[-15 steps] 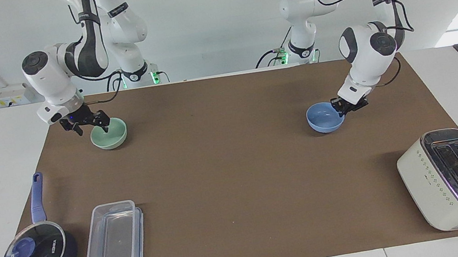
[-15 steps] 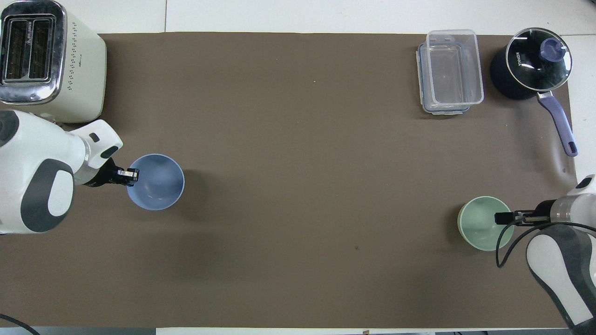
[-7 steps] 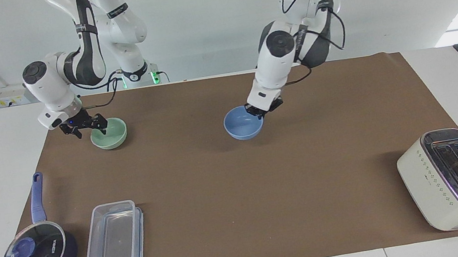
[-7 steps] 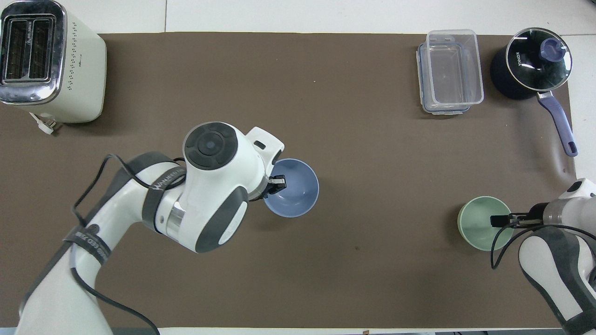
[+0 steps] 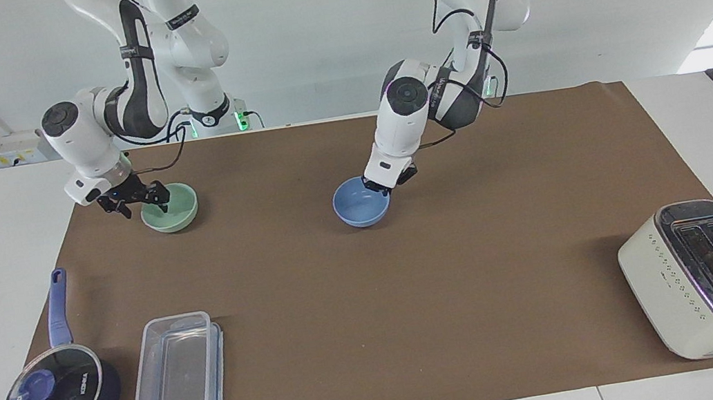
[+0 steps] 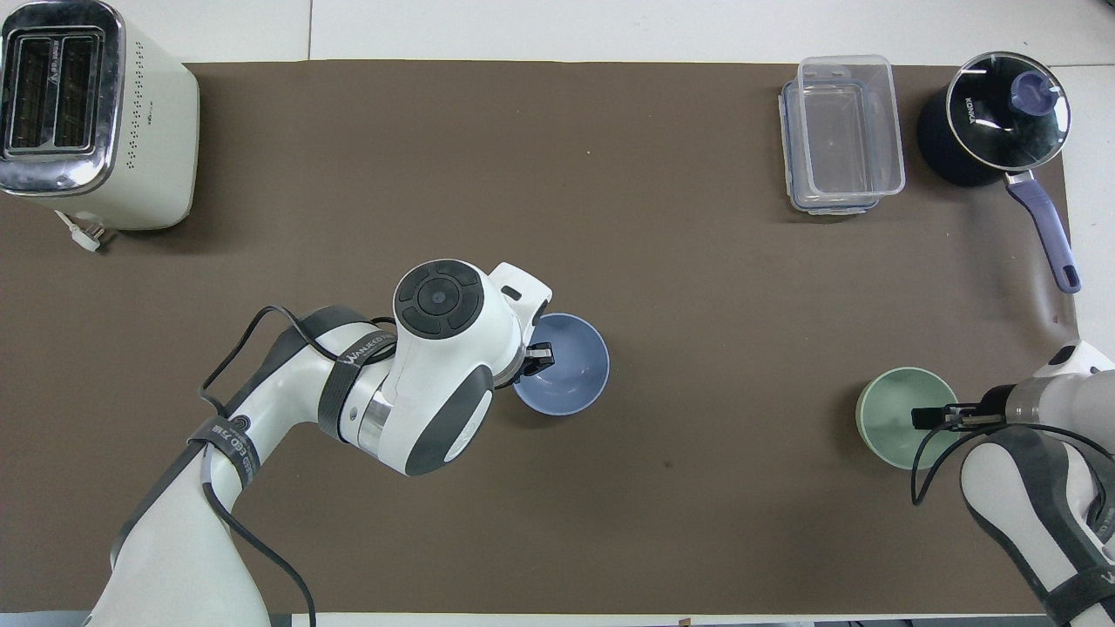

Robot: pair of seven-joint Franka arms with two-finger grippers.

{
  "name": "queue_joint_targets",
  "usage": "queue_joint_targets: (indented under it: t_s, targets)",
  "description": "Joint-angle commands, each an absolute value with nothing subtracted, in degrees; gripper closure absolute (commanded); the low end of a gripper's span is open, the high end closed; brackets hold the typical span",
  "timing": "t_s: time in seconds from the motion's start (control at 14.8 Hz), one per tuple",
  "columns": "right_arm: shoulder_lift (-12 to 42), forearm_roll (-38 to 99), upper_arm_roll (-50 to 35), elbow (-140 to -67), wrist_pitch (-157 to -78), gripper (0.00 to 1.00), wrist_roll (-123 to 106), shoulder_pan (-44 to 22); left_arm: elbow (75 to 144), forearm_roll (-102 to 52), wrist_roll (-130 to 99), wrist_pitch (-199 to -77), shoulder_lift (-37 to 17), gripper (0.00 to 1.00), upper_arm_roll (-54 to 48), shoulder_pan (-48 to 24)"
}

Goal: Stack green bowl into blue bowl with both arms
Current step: 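Slide the blue bowl toward mid-table while the right gripper grasps the green bowl, then release the blue bowl with the left gripper while the right gripper lifts the green bowl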

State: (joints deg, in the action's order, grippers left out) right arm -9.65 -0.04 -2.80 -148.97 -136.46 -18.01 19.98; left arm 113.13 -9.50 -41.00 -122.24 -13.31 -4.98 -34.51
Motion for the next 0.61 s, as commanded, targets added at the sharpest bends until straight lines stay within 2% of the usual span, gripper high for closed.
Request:
queue_joint_targets:
  t_s: [0.0,0.27,0.54]
  targets:
    - [-9.7,0.4,-3.3,-149.1,-137.1,1.00,-20.4,21.1,114.1,-10.8,-40.6,-123.5,-12.1,0.00,-4.1,-35.4]
    - [-11.6,0.8,-3.4,-148.4,-135.7,1.00,-20.3,20.3,112.7,-10.8,-40.0,-118.4,-8.3,0.00,-3.5,-33.1]
    - [-12.2,0.8,-3.5,-147.3,-134.3,1.00,-20.2,20.1,105.0,-9.8,-31.1,-106.7,-5.1,0.00,-3.5,-20.7]
